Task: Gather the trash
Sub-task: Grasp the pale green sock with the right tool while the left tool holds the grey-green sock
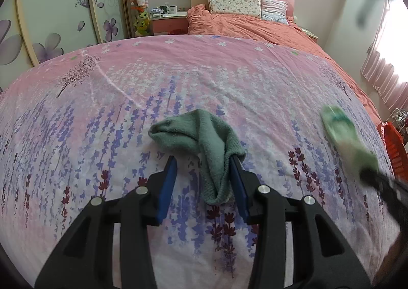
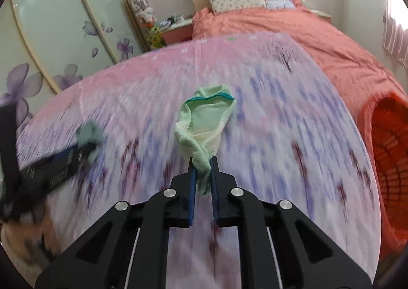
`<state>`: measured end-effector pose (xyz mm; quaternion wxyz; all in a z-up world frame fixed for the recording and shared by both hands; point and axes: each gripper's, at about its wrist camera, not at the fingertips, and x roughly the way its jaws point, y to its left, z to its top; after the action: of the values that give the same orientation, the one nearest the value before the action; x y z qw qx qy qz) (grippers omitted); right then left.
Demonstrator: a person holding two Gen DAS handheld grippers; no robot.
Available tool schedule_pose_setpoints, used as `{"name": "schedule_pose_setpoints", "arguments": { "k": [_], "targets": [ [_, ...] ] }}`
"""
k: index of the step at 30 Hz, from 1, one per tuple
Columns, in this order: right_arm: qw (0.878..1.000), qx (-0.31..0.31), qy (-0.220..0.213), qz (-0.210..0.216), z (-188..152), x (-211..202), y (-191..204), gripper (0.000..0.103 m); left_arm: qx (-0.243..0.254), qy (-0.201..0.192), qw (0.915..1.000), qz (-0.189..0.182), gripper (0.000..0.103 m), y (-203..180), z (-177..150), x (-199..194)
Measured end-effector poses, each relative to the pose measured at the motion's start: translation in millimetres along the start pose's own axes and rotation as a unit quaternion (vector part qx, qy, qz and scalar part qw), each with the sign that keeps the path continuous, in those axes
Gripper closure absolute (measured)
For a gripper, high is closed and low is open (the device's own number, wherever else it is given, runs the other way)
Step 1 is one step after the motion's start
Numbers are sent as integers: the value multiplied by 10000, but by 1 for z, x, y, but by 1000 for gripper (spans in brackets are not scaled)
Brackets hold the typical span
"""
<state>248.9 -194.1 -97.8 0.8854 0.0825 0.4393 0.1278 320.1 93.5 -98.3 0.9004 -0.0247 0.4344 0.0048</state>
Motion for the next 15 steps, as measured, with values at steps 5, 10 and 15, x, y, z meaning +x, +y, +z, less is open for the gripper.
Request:
{"name": "schedule_pose_setpoints", "arguments": {
  "k": [5, 10, 15],
  "targets": [
    [9997, 131, -193, -12, -3, -7, -2, 41, 12, 2, 10000, 31, 60, -2, -1, 1],
    [9996, 212, -168, -84, 8, 8, 5, 41, 13, 2, 10000, 29, 60, -2, -1, 1],
    [9982, -102, -173, -556, 7, 22, 22, 54, 11, 3, 10000, 29, 60, -1, -1, 1]
  ]
}}
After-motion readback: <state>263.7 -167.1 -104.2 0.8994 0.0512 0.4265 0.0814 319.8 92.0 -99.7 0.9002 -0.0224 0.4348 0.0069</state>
